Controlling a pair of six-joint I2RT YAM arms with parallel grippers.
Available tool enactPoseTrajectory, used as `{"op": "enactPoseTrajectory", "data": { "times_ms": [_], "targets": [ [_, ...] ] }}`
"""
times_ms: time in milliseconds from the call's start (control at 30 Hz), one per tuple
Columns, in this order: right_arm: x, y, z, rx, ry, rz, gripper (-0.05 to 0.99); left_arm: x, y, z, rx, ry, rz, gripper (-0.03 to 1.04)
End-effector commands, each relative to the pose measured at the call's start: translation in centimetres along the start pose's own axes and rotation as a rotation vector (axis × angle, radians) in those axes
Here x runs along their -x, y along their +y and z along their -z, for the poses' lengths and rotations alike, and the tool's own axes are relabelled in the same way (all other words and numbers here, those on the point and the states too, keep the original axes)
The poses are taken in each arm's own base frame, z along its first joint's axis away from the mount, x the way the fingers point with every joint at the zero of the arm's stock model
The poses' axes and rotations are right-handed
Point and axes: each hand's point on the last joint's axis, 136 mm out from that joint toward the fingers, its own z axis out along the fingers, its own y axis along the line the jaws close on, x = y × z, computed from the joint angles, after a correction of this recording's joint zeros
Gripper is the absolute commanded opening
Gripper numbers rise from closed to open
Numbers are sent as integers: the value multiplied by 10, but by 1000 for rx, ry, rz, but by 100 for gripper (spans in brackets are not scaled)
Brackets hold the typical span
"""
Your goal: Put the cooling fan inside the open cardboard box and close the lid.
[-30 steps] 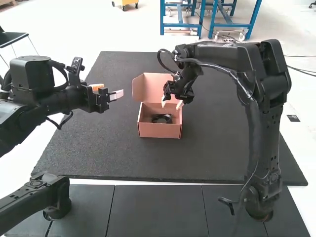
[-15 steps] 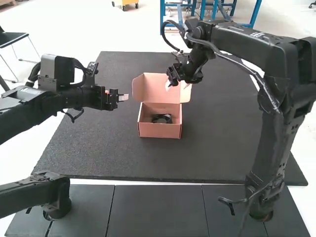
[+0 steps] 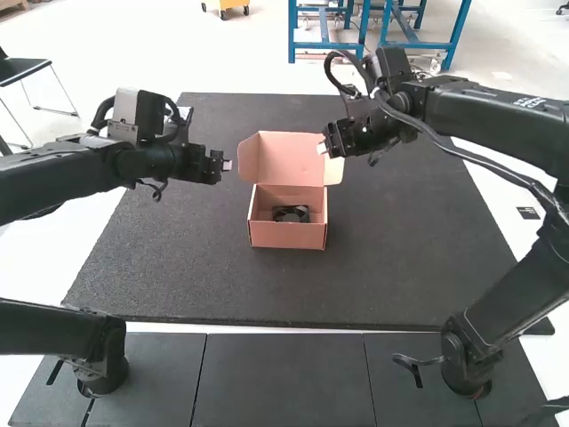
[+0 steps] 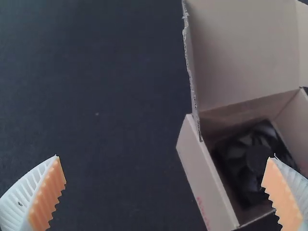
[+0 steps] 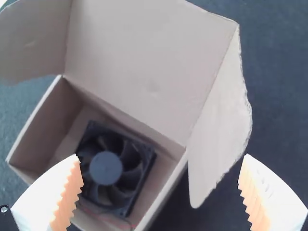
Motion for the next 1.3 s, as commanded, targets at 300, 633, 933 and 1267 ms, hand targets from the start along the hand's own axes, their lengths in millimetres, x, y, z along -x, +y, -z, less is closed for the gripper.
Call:
{"op": "enactPoseTrajectory", "data": {
  "times_ms": [300, 633, 933, 1267],
  "targets": [
    [-12, -27, 5, -44, -44, -95, 73, 18, 31, -40, 112, -23, -5, 96],
    [-29, -43, -25, -23, 2, -128, 73, 25, 62, -51, 194, -32, 27, 96],
    [-22, -48, -44, -3, 6, -137, 72, 25, 63, -64, 190, -22, 26, 96],
    [-15, -43, -46, 22, -13, -129, 62, 31, 62, -69, 184, -25, 26, 96]
  ]
}}
